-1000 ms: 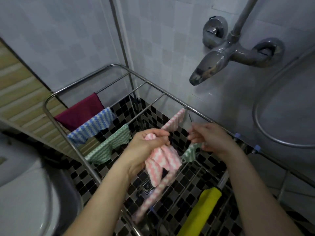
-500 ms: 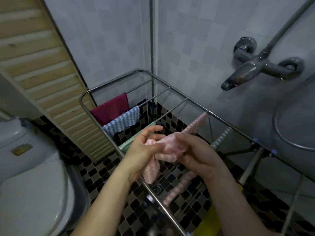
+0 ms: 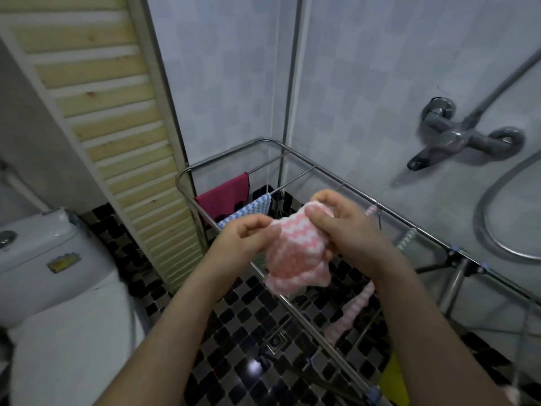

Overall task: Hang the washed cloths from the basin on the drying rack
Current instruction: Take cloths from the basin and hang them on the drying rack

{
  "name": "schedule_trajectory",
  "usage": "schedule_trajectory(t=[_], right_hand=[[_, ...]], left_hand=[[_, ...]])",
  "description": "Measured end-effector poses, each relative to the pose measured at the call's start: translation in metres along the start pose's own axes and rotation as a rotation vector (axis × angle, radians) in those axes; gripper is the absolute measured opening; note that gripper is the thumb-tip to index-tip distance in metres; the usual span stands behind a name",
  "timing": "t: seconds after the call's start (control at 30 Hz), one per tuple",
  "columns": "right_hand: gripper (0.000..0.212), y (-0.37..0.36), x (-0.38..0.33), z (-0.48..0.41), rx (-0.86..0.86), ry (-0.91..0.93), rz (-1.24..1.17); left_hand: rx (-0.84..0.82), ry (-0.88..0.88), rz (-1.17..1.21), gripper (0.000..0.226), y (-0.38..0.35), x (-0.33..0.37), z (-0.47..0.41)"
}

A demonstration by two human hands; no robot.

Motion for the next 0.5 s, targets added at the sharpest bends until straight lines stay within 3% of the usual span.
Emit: schedule_trajectory(t=[0.1,0.27,0.4,0.5], right_hand=[[0.009,0.001,-0.013,-0.007,0.002,0.054,0.088],[0.009,0.028,-0.024,-0.039,0.006,0.158,0.242],[0.015,0.055,-0.021,-0.067,0.1,0.17,0.221],[0.012,0.076,-0.006,-0.096,0.195,0.245,0.386]], left_hand=[[0.027,-0.052,-0.022,0.011,0.007,0.012,-0.006],[0.015,-0.143,-0.328,0.018,0.015,0.026,-0.033],[0.003,-0.198,-0.516,0.007,0.012,0.025,-0.059],[0.021,-0.221,-0.508,0.003,-0.005,0.022,-0.079]])
Point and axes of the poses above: each hand's wrist, its own z-axis away from the middle knuckle, its own y-axis out of the back of the hand, x = y × z, the point moved 4 cm from there along -z, towards the middle knuckle, and after that the axes turned 14 degrees about x, right-handed, at the moved point
